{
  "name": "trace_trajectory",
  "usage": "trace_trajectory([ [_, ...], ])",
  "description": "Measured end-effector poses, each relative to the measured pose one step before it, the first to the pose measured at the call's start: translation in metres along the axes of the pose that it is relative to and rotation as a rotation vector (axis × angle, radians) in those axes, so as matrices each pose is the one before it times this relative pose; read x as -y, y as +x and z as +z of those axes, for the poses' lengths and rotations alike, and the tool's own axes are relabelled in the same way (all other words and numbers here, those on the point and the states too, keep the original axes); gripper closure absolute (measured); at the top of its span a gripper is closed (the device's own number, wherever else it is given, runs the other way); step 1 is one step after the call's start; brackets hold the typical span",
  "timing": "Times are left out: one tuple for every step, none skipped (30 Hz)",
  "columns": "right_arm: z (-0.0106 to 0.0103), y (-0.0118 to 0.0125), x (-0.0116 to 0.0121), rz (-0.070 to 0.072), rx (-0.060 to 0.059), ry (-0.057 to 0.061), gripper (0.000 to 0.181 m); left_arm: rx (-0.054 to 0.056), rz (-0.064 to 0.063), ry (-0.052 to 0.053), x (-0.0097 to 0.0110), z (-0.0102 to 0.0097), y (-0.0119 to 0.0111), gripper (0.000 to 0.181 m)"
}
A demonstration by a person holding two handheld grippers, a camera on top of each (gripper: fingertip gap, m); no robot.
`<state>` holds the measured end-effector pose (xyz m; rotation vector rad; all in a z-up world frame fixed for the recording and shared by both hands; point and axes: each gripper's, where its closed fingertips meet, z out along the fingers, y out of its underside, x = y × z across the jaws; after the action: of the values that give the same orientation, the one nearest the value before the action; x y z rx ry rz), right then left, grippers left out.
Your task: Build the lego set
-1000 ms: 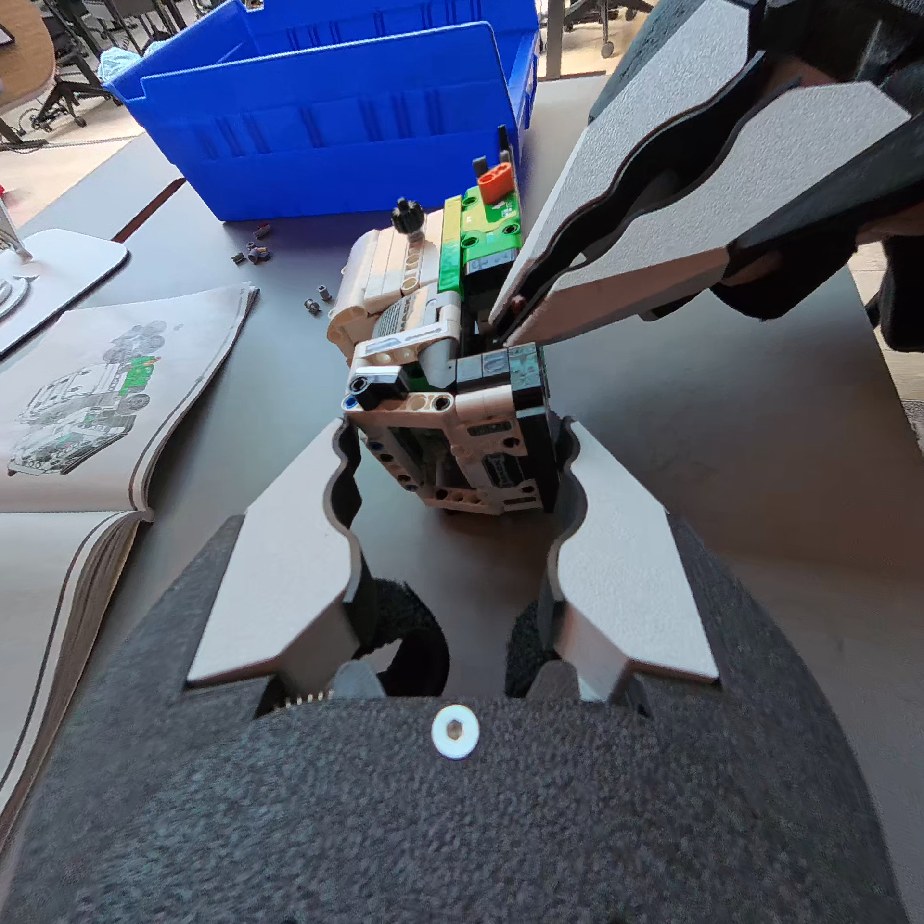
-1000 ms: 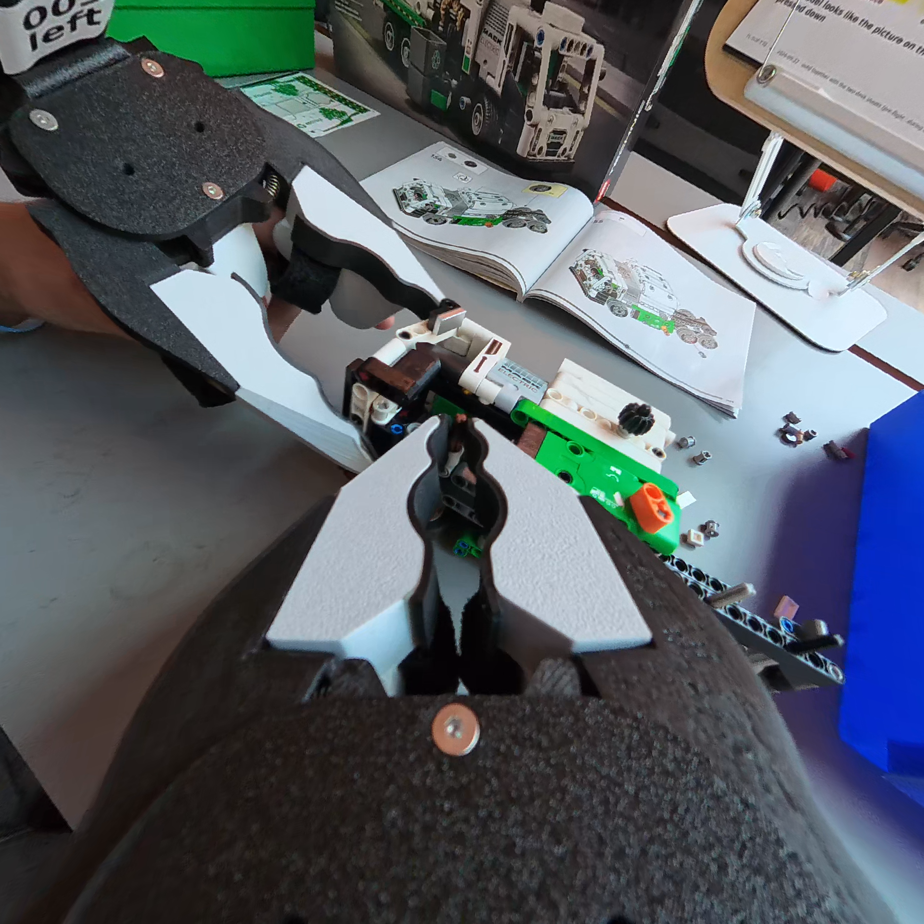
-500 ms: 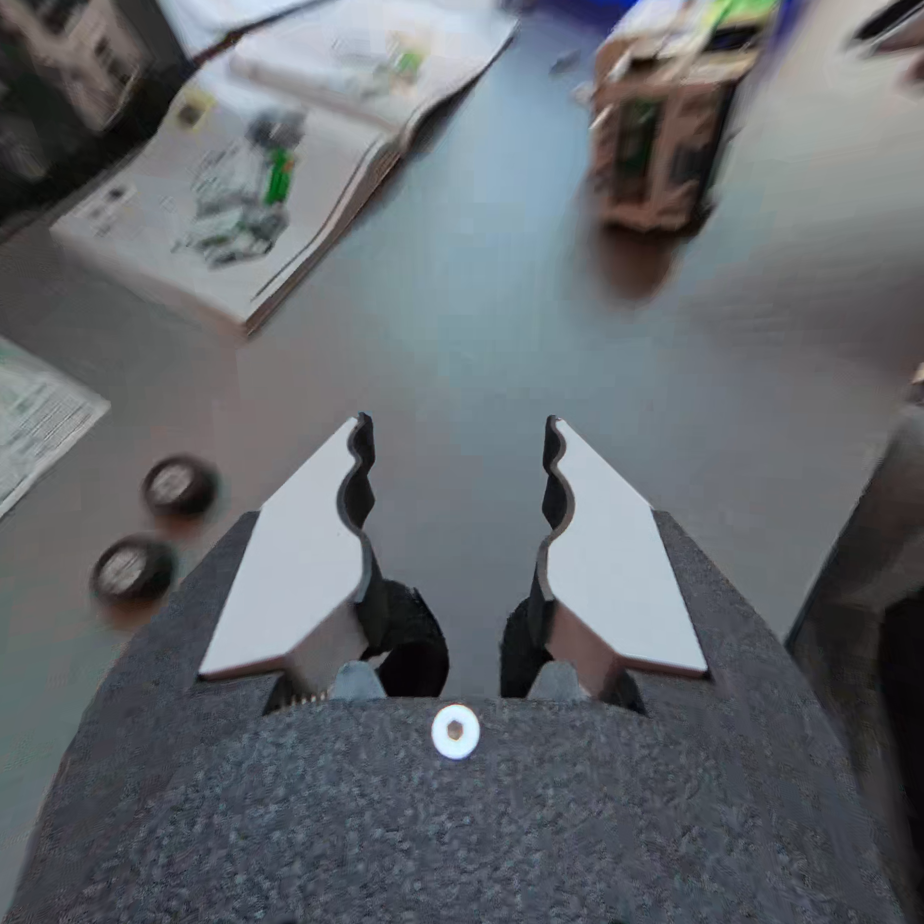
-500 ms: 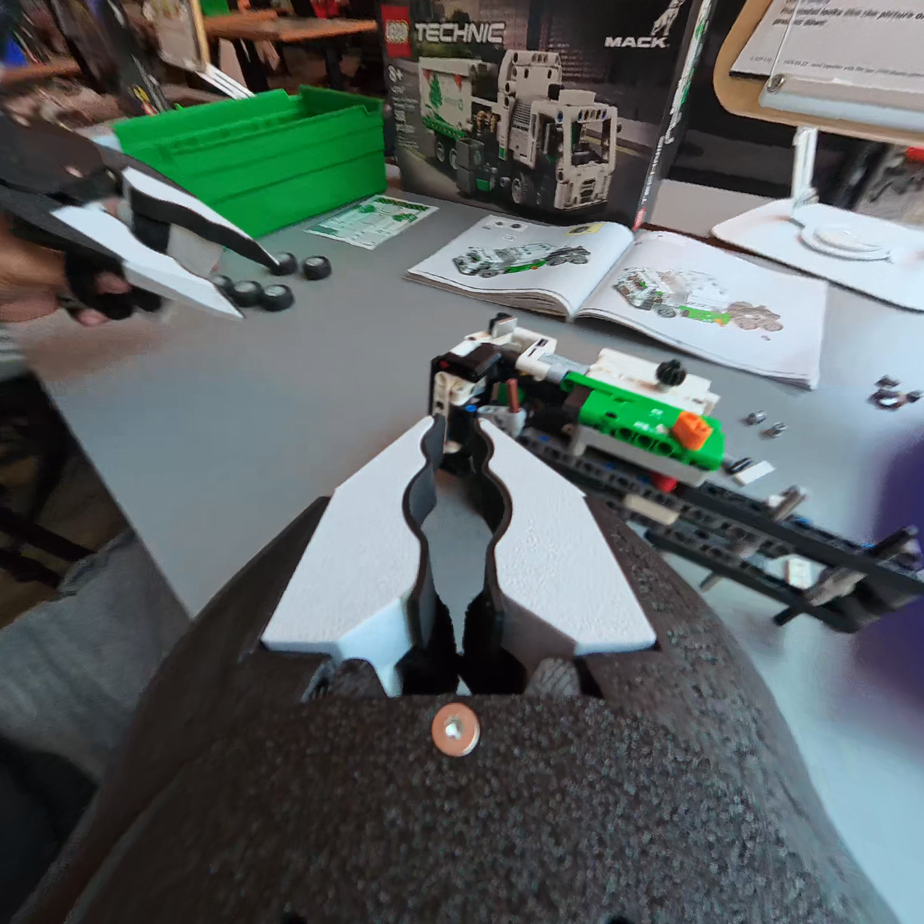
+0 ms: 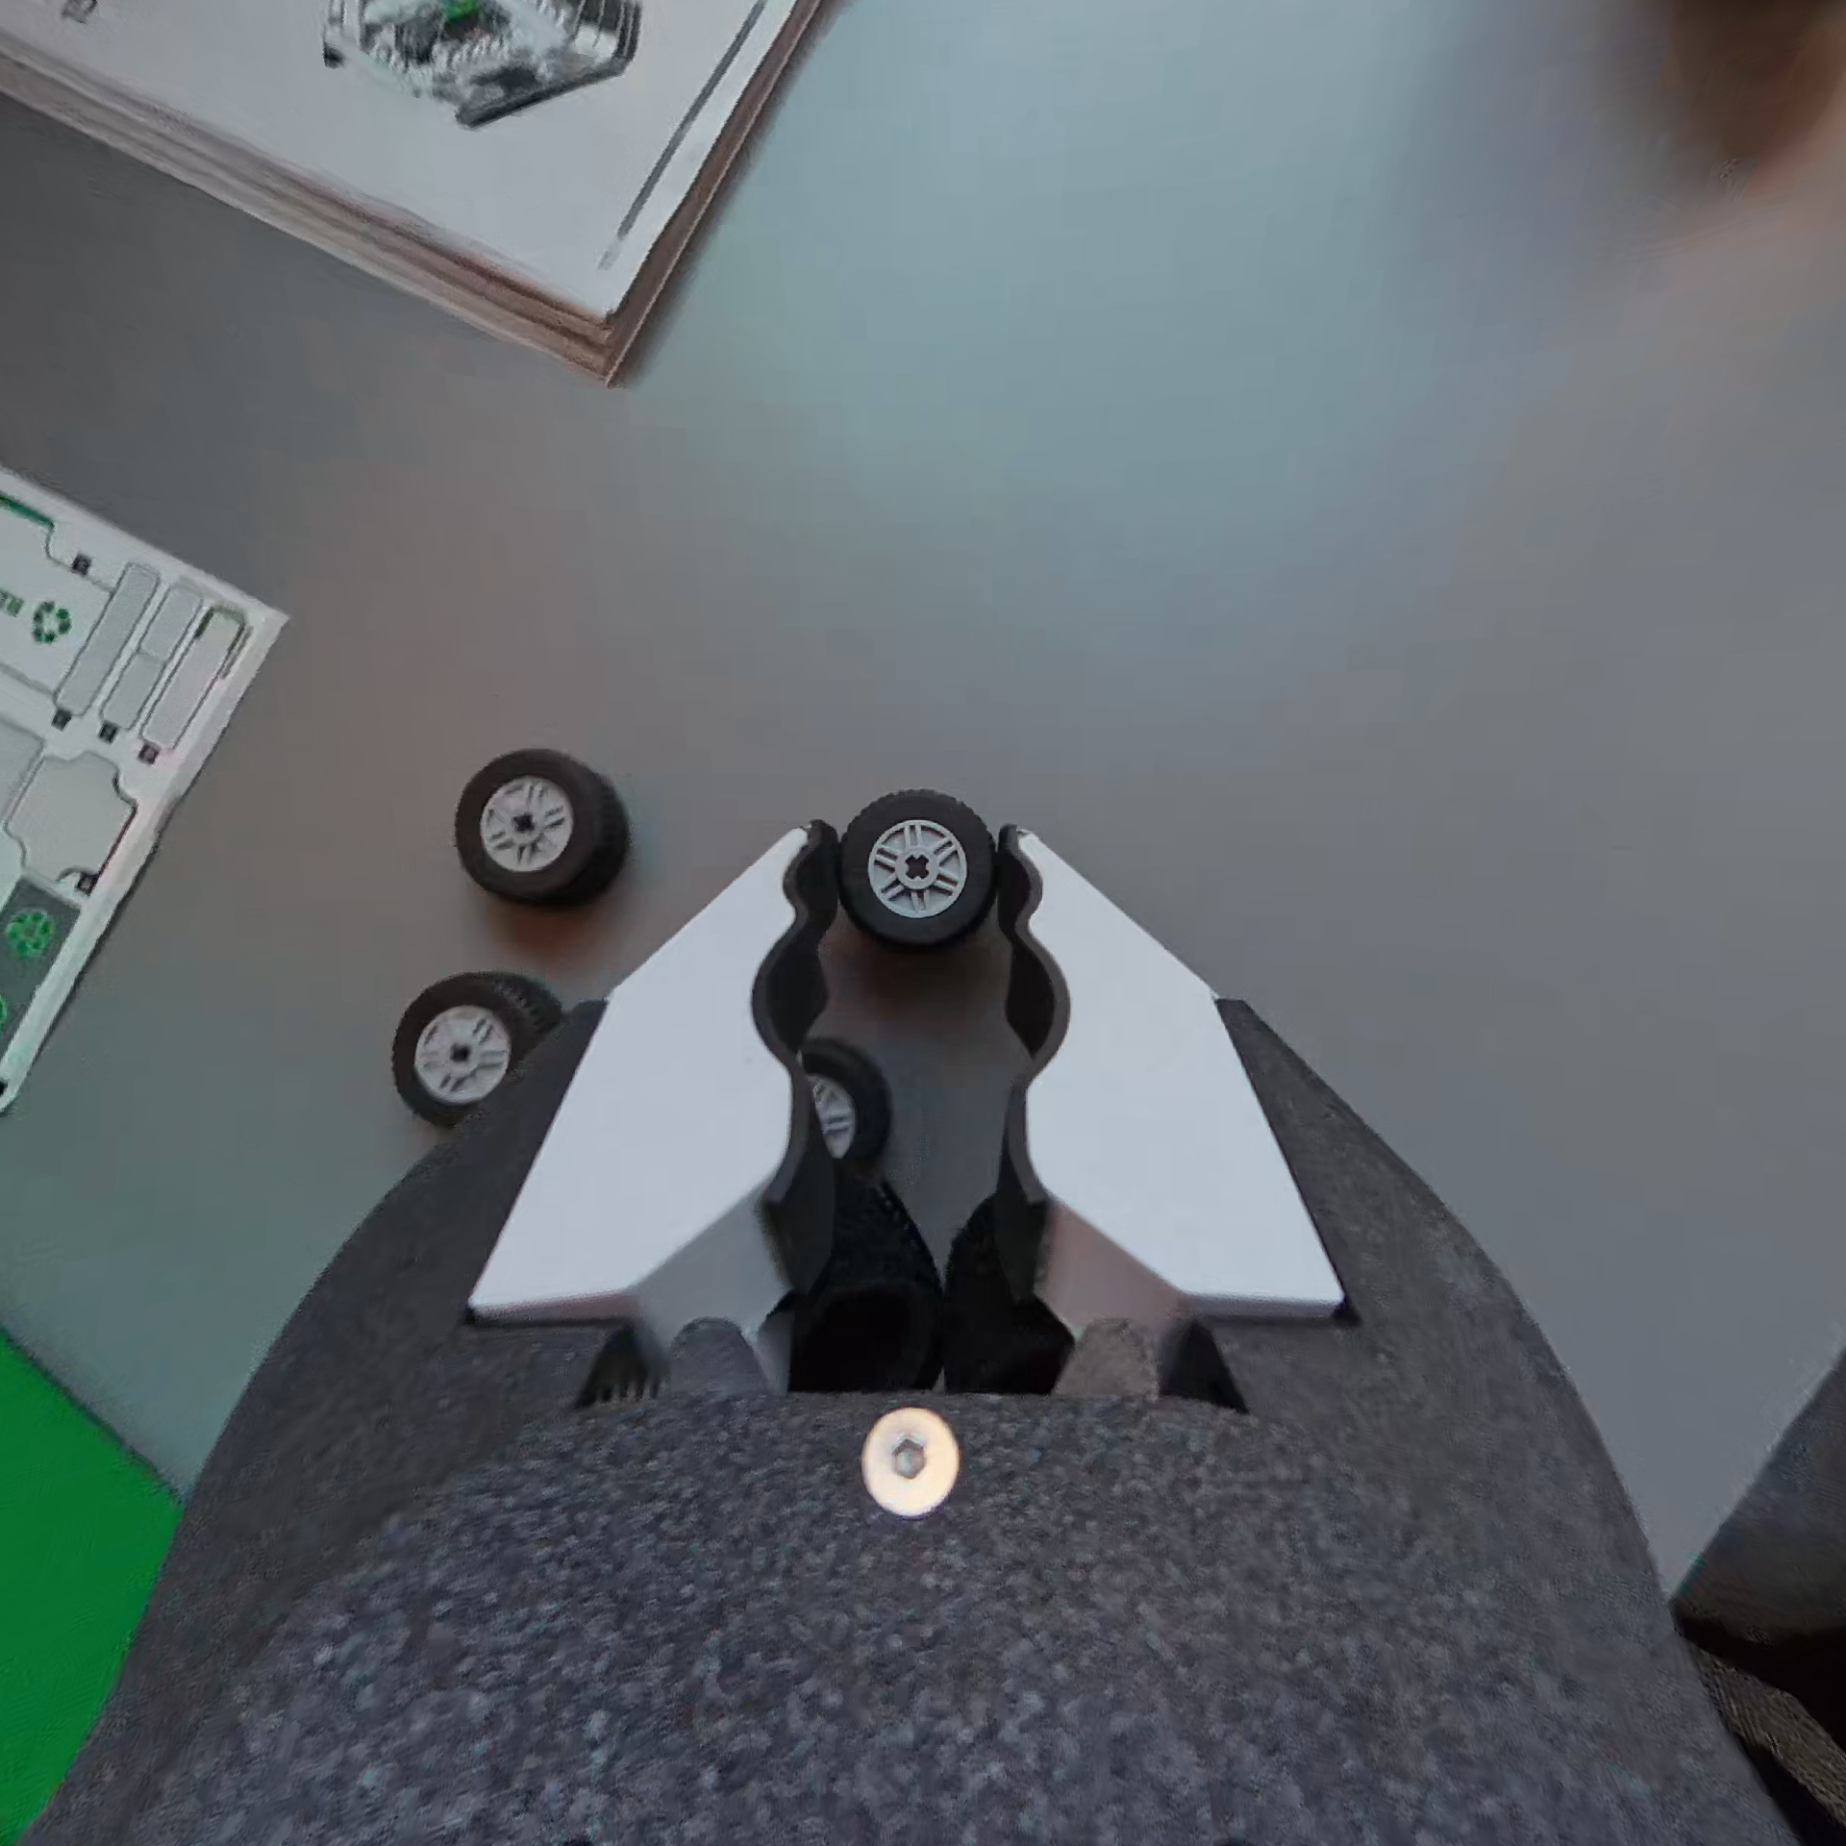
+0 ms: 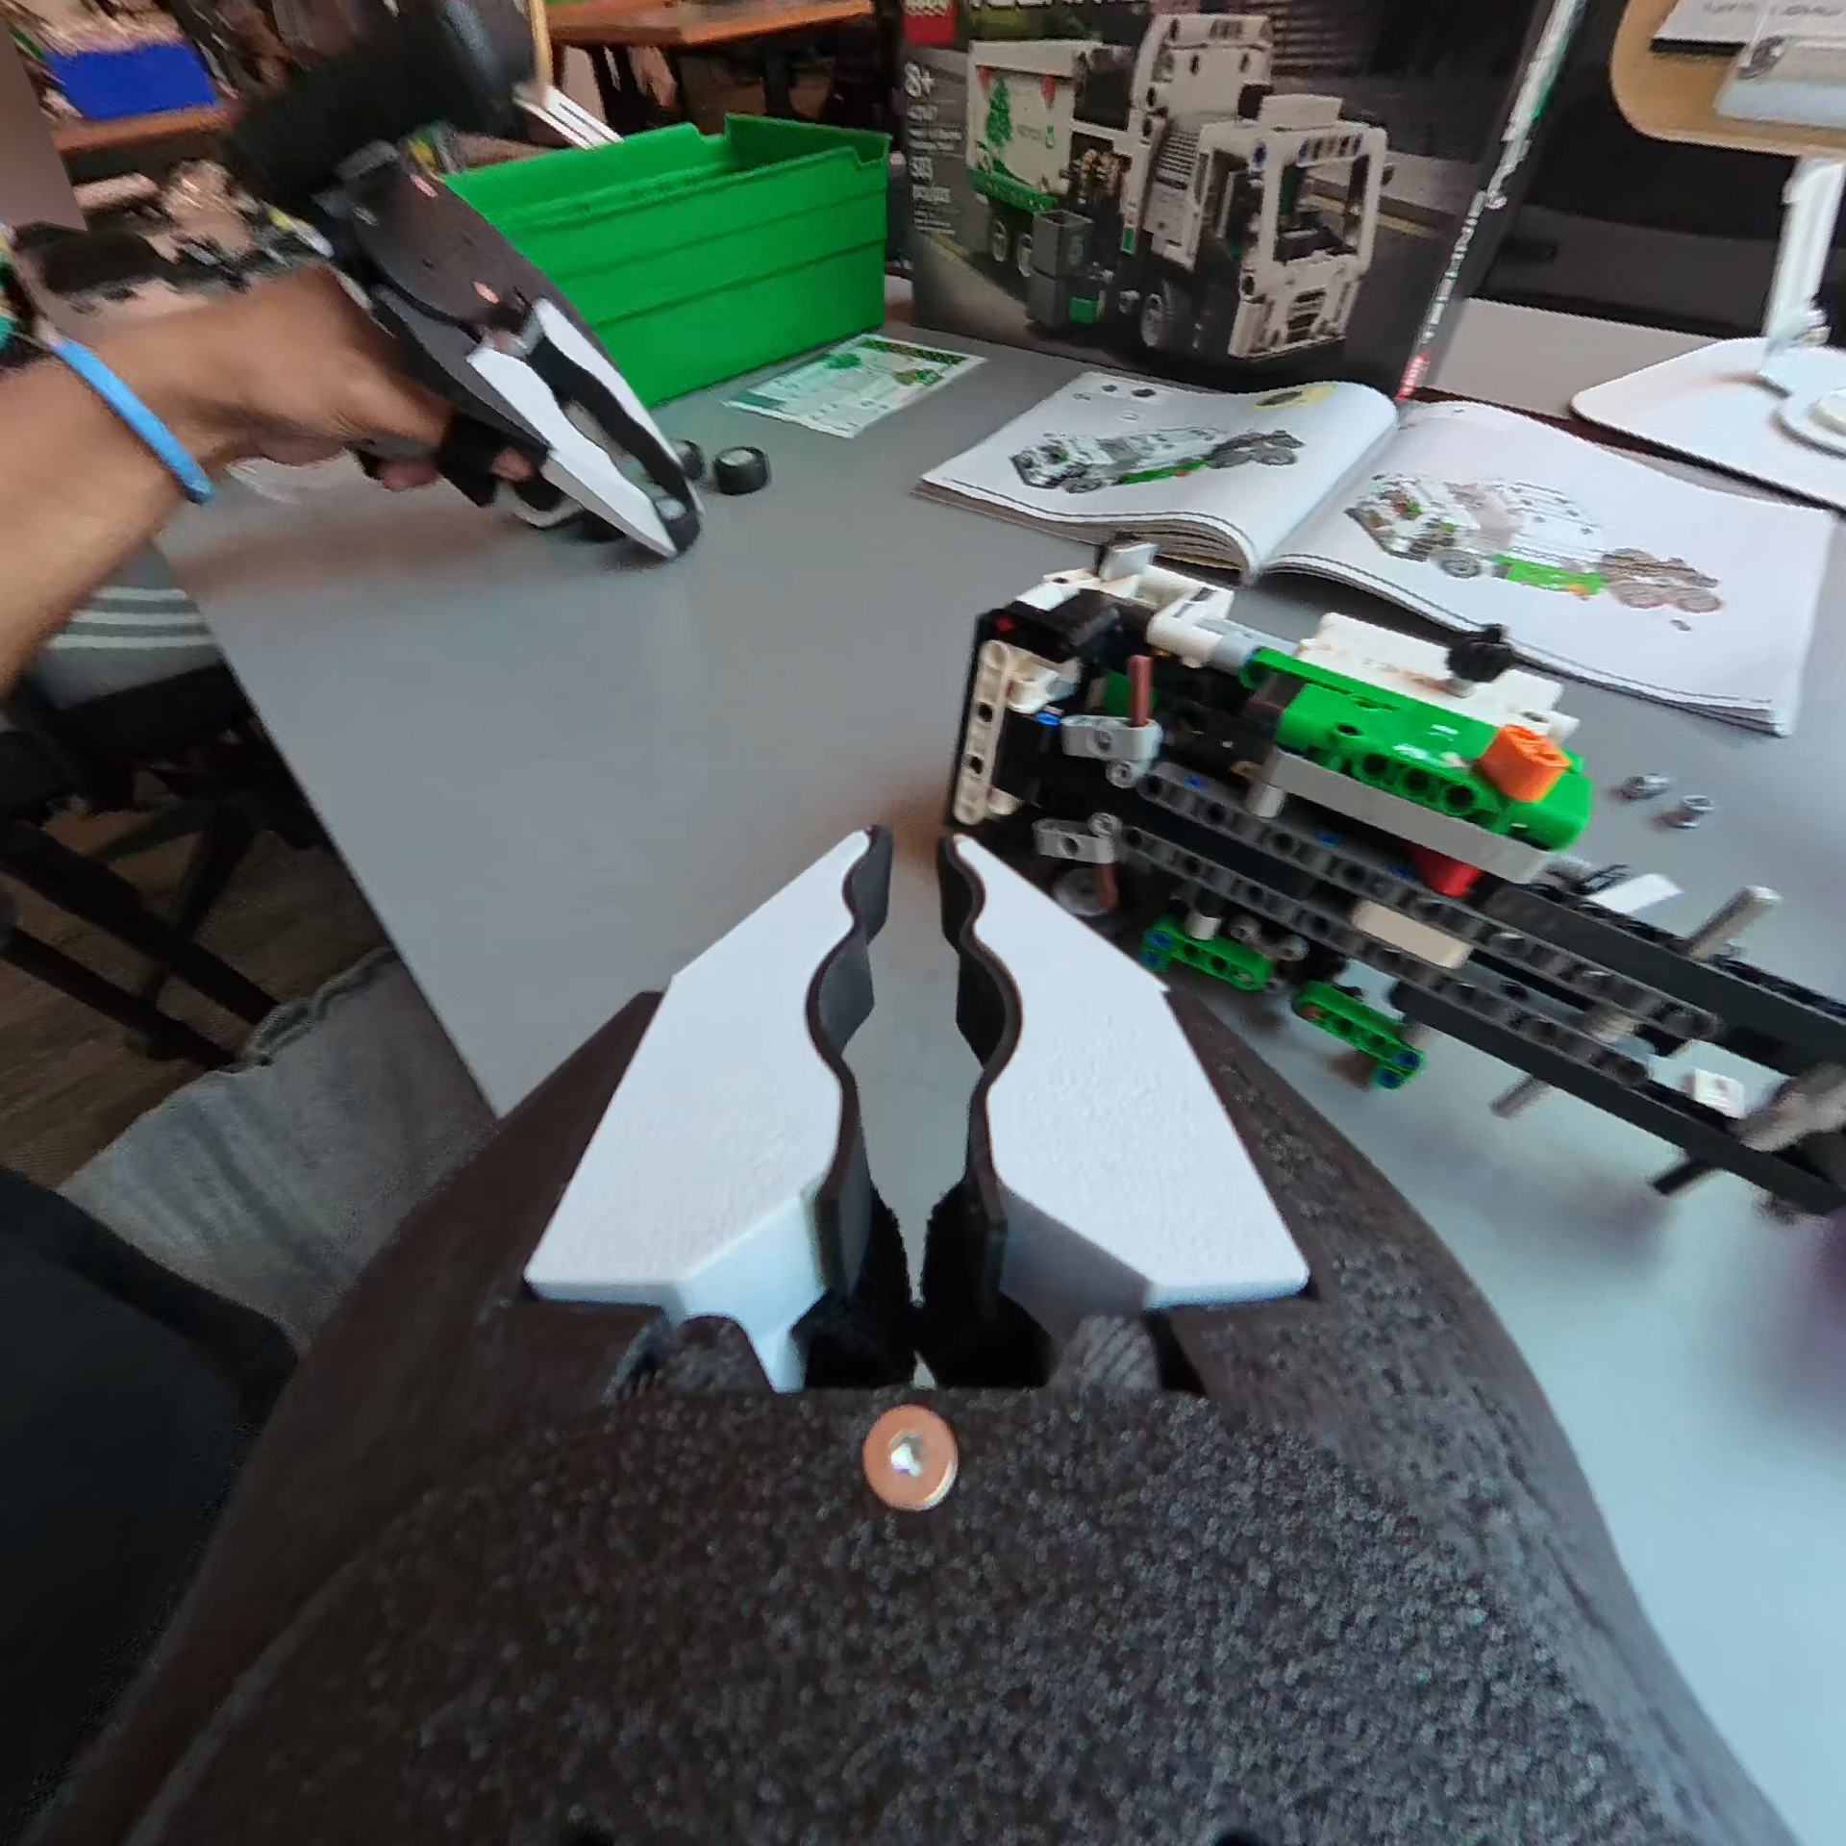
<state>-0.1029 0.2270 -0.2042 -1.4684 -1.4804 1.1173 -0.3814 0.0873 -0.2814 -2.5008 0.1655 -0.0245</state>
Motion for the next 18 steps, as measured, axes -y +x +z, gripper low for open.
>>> trace_trajectory([
  [-0.00077,0.00957,-0.00076,-0.0229,-0.0334,-0.0099,0.172,-0.0254,0.0065,0.0287,0.01201,0.00002,0.0107,0.15],
  [-0.00142,0.00784,0.00183,-0.0218,-0.0157,0.0003,0.173,-0.0515,0.0143,0.0411,0.0179,0.0006,0.01828,0.15],
  [-0.0019,0.00495,0.003,-0.0264,0.0077,-0.0015,0.171,-0.0589,0.0395,0.0517,0.0231,0.00217,0.02346,0.15],
  [-0.00232,0.0056,0.00242,-0.025,0.0069,-0.0128,0.169,-0.05,0.0582,0.0595,0.02729,0.00457,0.02404,0.15],
  [-0.00129,0.00486,0.00197,-0.0192,0.0156,-0.018,0.162,-0.0447,0.0569,0.061,0.02968,0.00745,0.02251,0.15],
  [0.00068,0.0049,0.00179,-0.0108,0.0171,-0.0153,0.154,-0.0355,0.0439,0.0504,0.02864,0.01036,0.01846,0.15],
  [0.00249,0.00532,0.00147,-0.0051,0.0122,-0.0135,0.151,-0.0158,0.0283,0.0358,0.02528,0.01274,0.01211,0.15],
  [0.00377,0.00458,0.00335,-0.0017,0.0029,0.0041,0.151,0.0,0.0172,0.0184,0.02029,0.01386,0.00662,0.15],
  [0.00494,0.00014,0.00569,-0.0011,0.0101,0.0248,0.153,-0.0004,0.0116,0.0077,0.0154,0.01346,0.00413,0.151],
  [0.00568,-0.00336,0.0046,-0.0002,0.0097,0.0278,0.158,-0.0146,0.0062,0.0069,0.01202,0.01232,0.00413,0.151],
  [0.00615,-0.00237,0.0014,-0.0032,-0.0138,0.018,0.161,-0.0255,-0.0033,0.0018,0.0085,0.01064,0.00349,0.15],
  [0.00572,0.00051,-0.00216,-0.0138,-0.0431,0.0038,0.163,-0.0209,-0.0119,-0.0037,0.00528,0.00868,0.00095,0.151],
  [0.00442,0.00383,-0.00342,-0.0276,-0.0658,0.0007,0.165,-0.0081,-0.0146,-0.0018,0.00348,0.0065,-0.00193,0.151],
  [0.00276,0.00371,-0.00205,-0.0367,-0.0624,0.0101,0.167,-0.0093,-0.0111,0.0001,0.00234,0.00468,-0.00172,0.151],
  [0.00174,0.00326,-0.00125,-0.0235,-0.0552,0.0119,0.17,-0.0205,-0.0051,-0.0006,0.0012,0.00378,0.00098,0.15],
  [0.00168,-0.00116,-0.00067,-0.0116,-0.0169,0.0092,0.172,-0.0202,-0.0018,-0.0047,0.00018,0.00344,0.00207,0.151],
  [0.00243,-0.00403,-0.00128,0.0013,0.0097,-0.0005,0.171,-0.0092,0.0043,-0.0095,-0.00046,0.00312,0.00133,0.15],
  [0.0027,0.00098,-0.00194,-0.0058,-0.0147,-0.0062,0.17,-0.0023,0.0123,-0.0187,-0.00181,0.00294,0.0006,0.15],
])
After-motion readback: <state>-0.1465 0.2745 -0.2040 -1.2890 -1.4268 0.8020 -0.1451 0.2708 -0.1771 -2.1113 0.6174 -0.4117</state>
